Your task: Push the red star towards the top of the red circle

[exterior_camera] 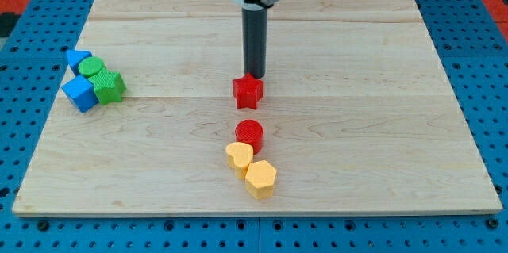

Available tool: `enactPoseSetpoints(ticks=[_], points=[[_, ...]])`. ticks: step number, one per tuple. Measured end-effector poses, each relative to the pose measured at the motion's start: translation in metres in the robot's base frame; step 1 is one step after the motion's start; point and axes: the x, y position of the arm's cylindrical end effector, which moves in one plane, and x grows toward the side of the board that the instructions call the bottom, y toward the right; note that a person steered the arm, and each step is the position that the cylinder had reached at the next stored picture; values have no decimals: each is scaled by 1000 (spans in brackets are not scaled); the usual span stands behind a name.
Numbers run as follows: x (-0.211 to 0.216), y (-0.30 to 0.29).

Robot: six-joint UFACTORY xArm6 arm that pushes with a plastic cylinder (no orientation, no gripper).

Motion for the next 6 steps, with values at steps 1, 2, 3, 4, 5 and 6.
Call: enactPoseSetpoints(ticks=[1, 2, 3, 4, 5, 6], points=[[29, 1], [43, 13], [60, 27], [59, 30], [24, 34], [0, 21]])
